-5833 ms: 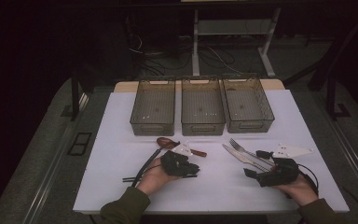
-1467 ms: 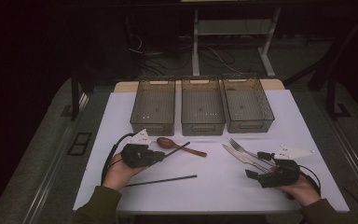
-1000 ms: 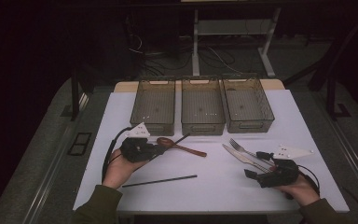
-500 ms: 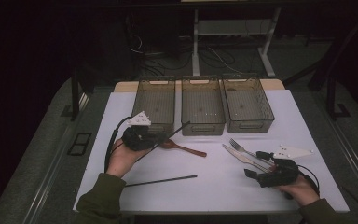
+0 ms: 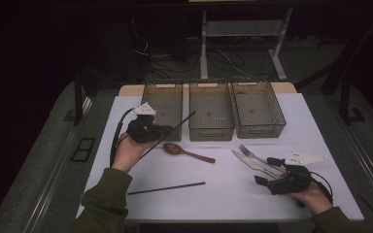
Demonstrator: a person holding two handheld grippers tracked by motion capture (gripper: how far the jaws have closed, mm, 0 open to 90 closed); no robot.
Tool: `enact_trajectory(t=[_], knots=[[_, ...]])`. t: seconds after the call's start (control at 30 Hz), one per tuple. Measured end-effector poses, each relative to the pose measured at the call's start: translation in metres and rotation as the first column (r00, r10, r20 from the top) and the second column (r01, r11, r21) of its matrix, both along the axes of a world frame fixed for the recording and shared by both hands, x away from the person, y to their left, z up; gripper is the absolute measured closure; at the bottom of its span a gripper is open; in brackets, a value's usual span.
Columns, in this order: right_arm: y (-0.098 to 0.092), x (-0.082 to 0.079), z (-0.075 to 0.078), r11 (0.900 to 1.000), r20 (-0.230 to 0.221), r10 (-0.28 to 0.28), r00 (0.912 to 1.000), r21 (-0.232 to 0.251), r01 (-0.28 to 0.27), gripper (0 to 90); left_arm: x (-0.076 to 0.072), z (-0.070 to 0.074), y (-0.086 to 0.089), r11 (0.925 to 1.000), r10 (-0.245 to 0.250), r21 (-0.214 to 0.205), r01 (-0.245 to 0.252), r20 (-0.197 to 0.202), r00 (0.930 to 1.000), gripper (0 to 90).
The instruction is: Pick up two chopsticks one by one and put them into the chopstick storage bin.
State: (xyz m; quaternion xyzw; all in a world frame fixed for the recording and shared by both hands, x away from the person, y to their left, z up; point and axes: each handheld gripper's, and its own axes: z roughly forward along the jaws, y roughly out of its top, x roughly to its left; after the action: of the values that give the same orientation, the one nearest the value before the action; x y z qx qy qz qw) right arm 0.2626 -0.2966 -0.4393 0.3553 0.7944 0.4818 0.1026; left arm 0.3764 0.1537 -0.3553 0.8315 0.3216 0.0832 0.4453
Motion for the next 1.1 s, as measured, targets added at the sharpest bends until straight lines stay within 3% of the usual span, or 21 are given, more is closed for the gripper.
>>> enact_trajectory(t=[0.5, 0.8, 1.1], knots=[[-0.001, -0.001, 0.000, 1.0000, -0.001, -0.005, 1.0000, 0.003, 0.005, 10.2, 0.032, 0.010, 0.000, 0.9978, 0.062, 0.023, -0.062, 0.013, 0.9980, 85.3], [-0.002, -0.001, 0.000, 1.0000, 0.001, -0.007, 1.0000, 0.006, 0.007, 10.3, 0.052, 0.013, 0.003, 0.9940, 0.109, 0.005, -0.109, 0.015, 0.9939, 85.3], [-0.002, -0.001, 0.000, 0.9999, 0.001, -0.010, 1.0000, 0.012, 0.010, 10.2, 0.074, 0.020, 0.009, 0.9898, 0.140, 0.020, -0.141, 0.045, 0.9891, 85.2]])
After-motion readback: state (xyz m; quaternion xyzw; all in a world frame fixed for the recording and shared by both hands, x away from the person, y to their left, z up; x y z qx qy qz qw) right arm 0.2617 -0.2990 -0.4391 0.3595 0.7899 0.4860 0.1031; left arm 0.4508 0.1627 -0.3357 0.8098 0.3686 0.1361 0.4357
